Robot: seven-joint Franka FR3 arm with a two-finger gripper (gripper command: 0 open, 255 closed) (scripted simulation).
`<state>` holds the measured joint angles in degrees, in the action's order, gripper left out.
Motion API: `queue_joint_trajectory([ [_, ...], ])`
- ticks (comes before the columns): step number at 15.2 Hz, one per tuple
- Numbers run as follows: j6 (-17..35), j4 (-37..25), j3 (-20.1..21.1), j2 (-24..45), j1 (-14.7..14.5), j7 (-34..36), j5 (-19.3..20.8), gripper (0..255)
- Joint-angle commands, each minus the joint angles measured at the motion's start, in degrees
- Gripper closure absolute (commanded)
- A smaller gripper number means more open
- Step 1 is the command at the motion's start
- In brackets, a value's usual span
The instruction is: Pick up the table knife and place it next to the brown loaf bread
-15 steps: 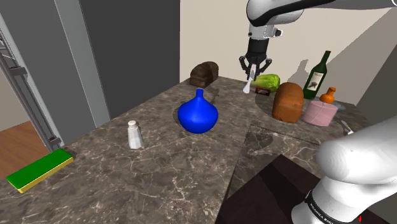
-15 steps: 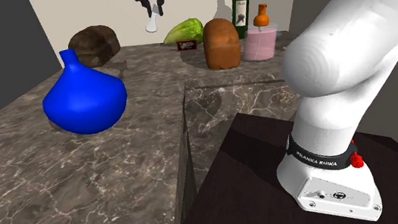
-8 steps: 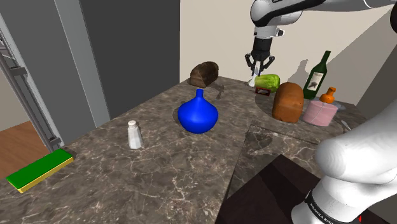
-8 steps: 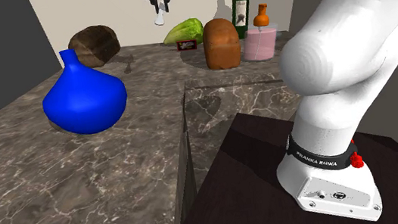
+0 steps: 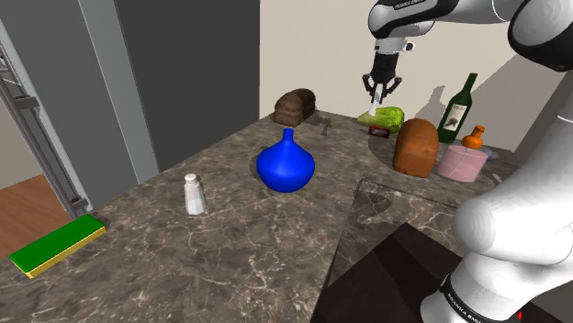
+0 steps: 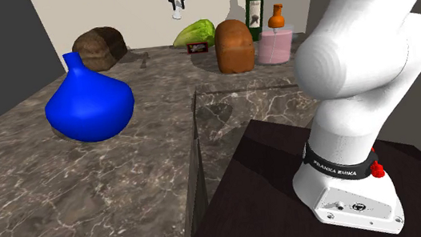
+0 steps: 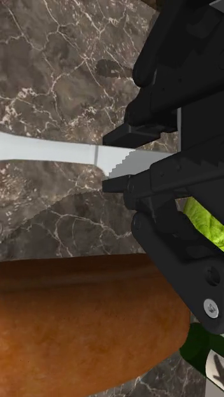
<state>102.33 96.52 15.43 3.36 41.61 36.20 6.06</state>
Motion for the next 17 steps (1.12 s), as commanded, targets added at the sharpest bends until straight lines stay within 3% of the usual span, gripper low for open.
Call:
queue_joint_trajectory([
  [1, -1.2, -5.4, -0.6, 4.2, 0.5, -1.2, 1.0, 255],
  [6, -5.1, -20.2, -2.0, 15.1, 1.2, -4.1, 3.1, 255],
  [9, -9.2, -32.7, -2.8, 23.5, 1.0, -6.2, 4.4, 255],
  [17, -2.1, -24.0, -2.9, 21.9, 1.8, -5.6, 4.2, 255],
])
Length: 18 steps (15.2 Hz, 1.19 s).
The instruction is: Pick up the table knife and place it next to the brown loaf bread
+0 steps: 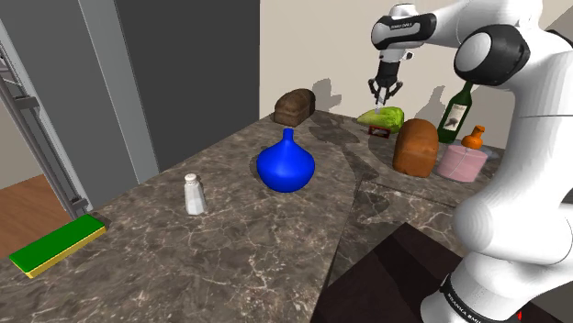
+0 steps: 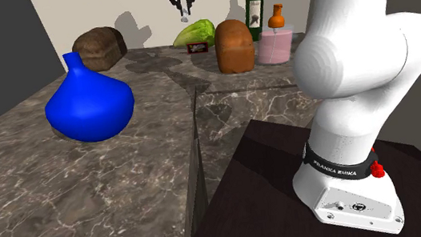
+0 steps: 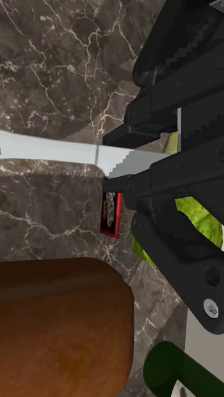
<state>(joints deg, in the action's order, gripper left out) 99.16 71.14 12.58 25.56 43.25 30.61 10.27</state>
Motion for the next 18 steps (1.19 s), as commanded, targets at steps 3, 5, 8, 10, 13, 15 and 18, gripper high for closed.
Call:
queue_joint_trajectory([
  [3, 3.5, 4.0, 0.0, -0.6, 0.4, 0.3, 0.0, 255],
  [5, 5.0, 5.6, -0.1, -0.6, 0.5, 0.4, 0.0, 255],
  [8, 7.3, 7.9, -0.1, -0.6, 0.6, 0.7, 0.1, 255],
  [10, 8.8, 9.3, -0.2, -0.5, 0.7, 0.8, 0.2, 255],
  [13, 11.0, 11.2, -0.2, -0.2, 0.8, 1.1, 0.3, 255],
  [15, 12.4, 12.4, -0.3, 0.0, 0.8, 1.3, 0.4, 255],
  [18, 14.4, 14.1, -0.4, 0.4, 0.8, 1.5, 0.6, 255],
])
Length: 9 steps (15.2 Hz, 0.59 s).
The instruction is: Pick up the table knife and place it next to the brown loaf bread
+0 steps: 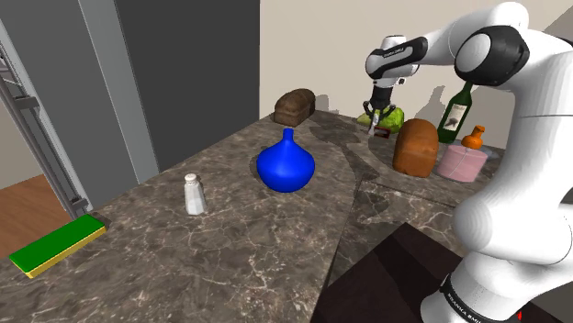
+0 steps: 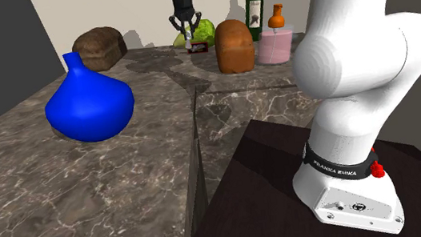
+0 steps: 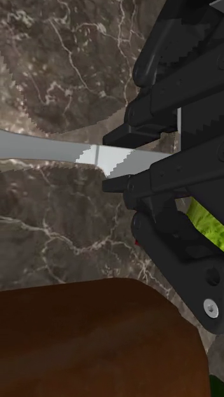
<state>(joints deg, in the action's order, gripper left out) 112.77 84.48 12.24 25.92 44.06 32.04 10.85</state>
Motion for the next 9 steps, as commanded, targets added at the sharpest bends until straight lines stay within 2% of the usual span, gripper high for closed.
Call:
queue_joint_trajectory([
  [1, 1.5, 1.2, -0.1, 0.3, 0.0, 0.2, 0.1, 255],
  [9, 6.7, 4.7, -0.4, 2.0, 0.0, 1.0, 0.9, 255],
])
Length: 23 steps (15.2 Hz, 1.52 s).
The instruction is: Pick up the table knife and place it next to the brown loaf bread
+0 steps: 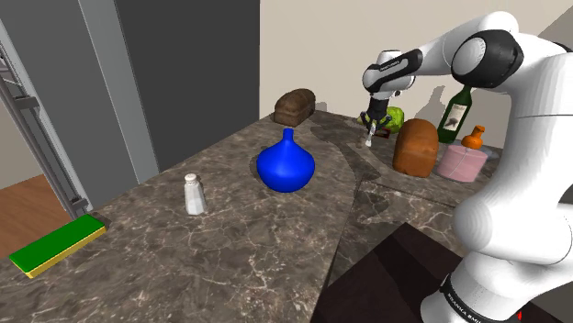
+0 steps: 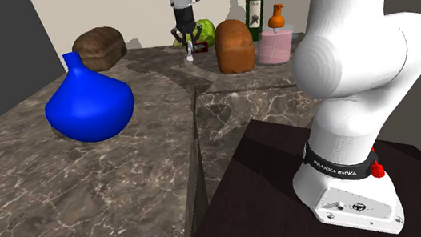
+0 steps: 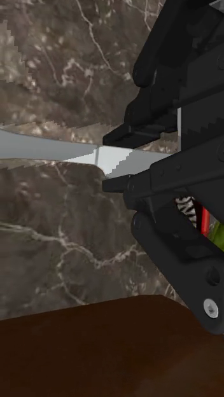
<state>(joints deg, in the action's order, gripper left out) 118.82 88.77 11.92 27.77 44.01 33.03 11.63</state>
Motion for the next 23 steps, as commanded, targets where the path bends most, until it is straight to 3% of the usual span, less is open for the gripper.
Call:
queue_joint_trajectory([
  [1, 1.3, 0.8, -0.1, 0.5, 0.1, 0.1, 0.2, 255],
  [5, 4.1, 2.3, -0.4, 1.9, 0.0, 0.6, 0.7, 255],
  [13, 4.1, 2.3, -0.4, 1.9, 0.0, 0.6, 0.7, 255],
  [14, 4.1, 2.3, -0.4, 1.8, 0.0, 0.6, 0.7, 0],
  [19, 4.1, 2.3, -0.4, 1.9, 0.0, 0.6, 0.7, 0],
  [23, -1.5, -0.2, 0.2, -1.3, -0.1, 0.0, -0.3, 0],
])
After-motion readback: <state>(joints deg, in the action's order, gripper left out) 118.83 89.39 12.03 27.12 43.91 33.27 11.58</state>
